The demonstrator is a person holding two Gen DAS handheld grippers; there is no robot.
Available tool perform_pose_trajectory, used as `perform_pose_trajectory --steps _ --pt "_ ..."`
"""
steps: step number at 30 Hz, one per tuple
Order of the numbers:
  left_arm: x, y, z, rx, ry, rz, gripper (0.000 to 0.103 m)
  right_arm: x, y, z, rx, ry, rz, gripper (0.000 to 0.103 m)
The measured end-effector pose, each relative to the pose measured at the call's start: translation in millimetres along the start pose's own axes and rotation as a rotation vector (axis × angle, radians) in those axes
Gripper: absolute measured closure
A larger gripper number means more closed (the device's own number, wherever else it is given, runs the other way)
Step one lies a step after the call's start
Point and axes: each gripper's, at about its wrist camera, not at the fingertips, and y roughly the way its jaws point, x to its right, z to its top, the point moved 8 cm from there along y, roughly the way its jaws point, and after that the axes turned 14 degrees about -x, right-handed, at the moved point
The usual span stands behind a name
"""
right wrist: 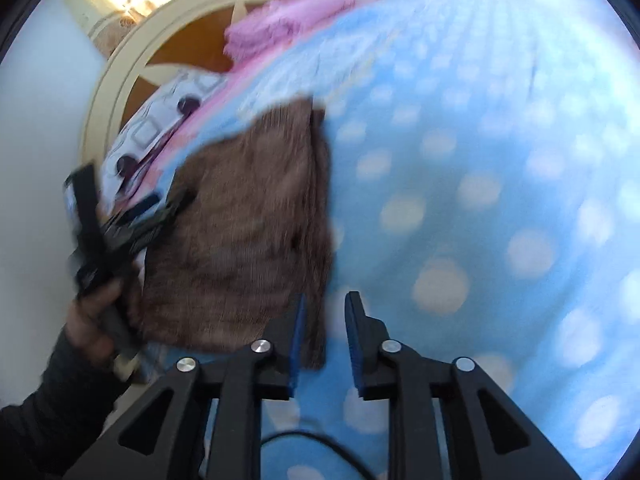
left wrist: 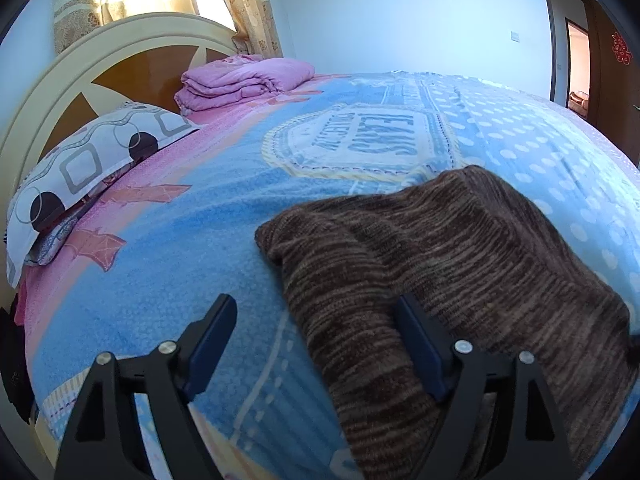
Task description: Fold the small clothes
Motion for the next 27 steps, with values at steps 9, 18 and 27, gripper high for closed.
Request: perform_pose_trajectory --steps 9,18,27 --pt "4 -13 -25 0.021 0.042 0.027 0.002 -51 53 61 -0.067 -0.164 -0.035 0.080" --pt "1 10 -29 -0.032 -0.032 -0.102 0.000 -41 67 56 0.039 -0.167 -0.122 0.087" --pt "1 -13 -43 -0.033 -0.032 -0.094 0.000 -73 59 44 0.086 -0.191 -0.191 0.041"
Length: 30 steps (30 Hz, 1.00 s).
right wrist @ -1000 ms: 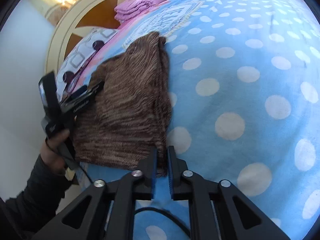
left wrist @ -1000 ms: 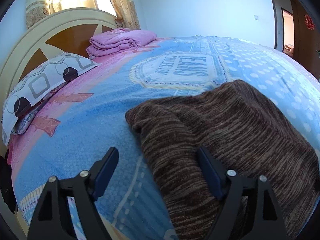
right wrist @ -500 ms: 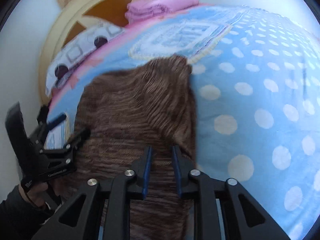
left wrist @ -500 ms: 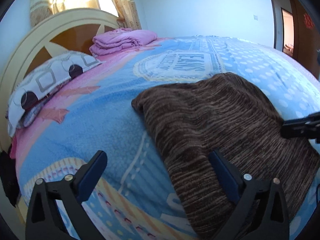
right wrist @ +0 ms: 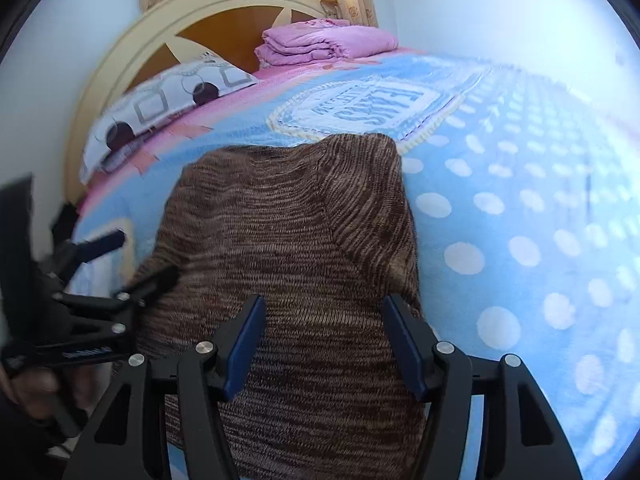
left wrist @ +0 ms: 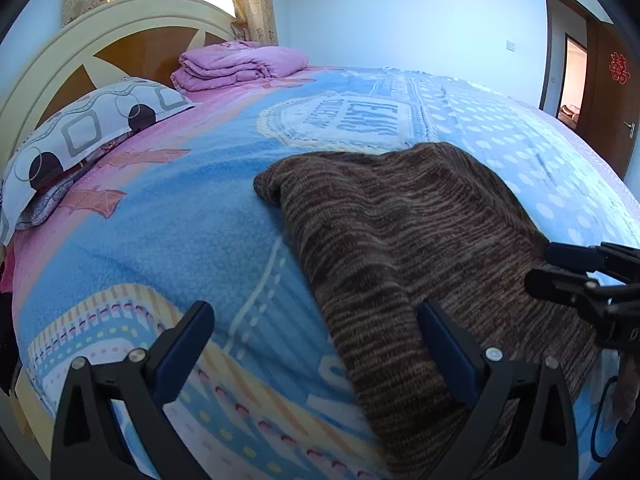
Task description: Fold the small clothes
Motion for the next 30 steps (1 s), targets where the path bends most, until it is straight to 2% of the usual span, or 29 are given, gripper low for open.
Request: perform_pose_trajectory --steps 3,7,10,15,21,30 --pt "-2 -14 -2 -0.003 0.003 -0.009 0.000 -6 -25 -6 0.035 0.053 0.034 0.041" --pt "-4 -54 0 0.075 0.020 -0.030 0.000 -12 -68 -10 0.144 0.058 -0.036 0.037" --pt "-5 -78 2 0.132 0.019 -0.049 0.000 -21 -88 -12 0.188 0.048 -0.054 0.037" --pt "1 -104 7 0.182 0.032 -0.069 0.000 -32 -110 -15 0.250 0.027 -0.085 0.037" --pt "9 -120 8 0.215 0.044 -0.072 0.000 -31 -124 -20 0.274 0.039 -0.083 0.037" --pt "11 -121 5 0.210 0.044 -0.065 0.000 -28 -134 -23 0.296 0.065 -0.070 0.036"
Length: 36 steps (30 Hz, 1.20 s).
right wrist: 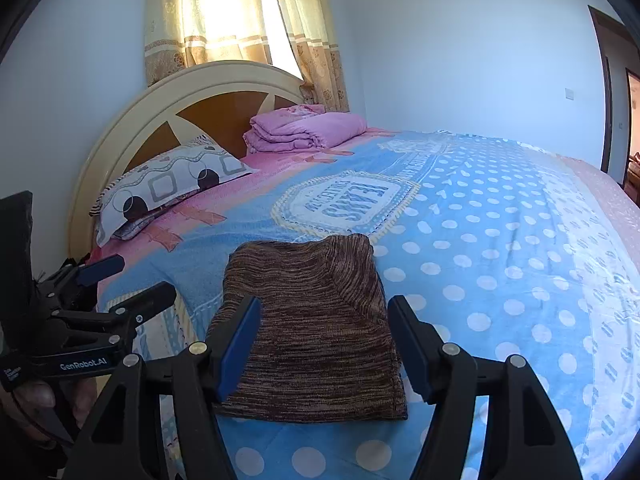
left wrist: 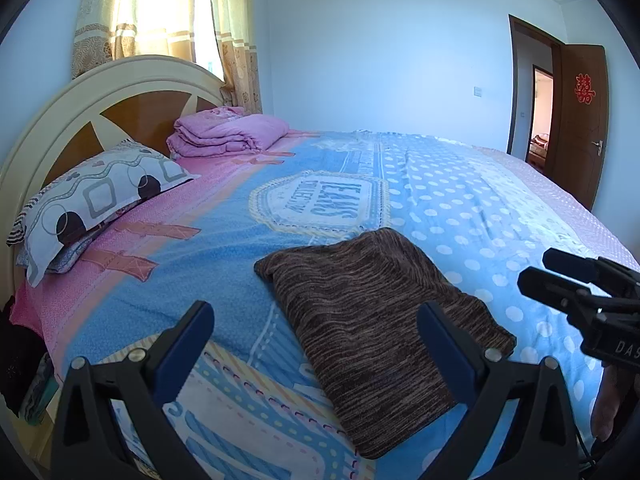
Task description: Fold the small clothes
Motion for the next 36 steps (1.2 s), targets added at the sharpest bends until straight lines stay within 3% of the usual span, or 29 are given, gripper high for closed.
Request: perform_pose_trajectory --steps 36 --pt "-0.1 2.4 -2.2 -0.008 0.000 0.004 0.000 -3.0 -5.5 -5.6 0.004 0.008 0.020 0.036"
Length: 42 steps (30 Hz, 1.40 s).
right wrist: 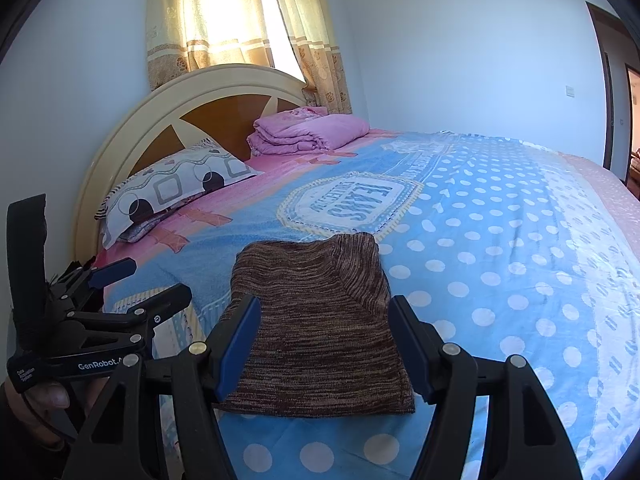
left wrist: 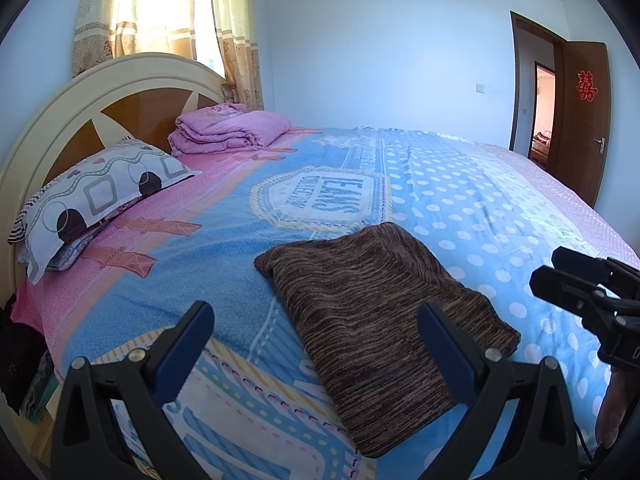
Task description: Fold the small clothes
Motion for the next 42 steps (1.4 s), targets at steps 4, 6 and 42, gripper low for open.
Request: perform_pose_trajectory --steps 4,6,42 --pt "0 0 0 0.000 0.000 -0.001 0.000 -1 0 0 0.000 -0.001 0.002 0.036" --pt "0 0 0 0.001 0.000 0.001 0.000 -1 0 0 0.003 -0.003 0.001 0.036" --pt "-14 5 1 -0.006 -0.004 0.075 0.000 -7 -7 1 0.033 -0.015 0.013 0.036"
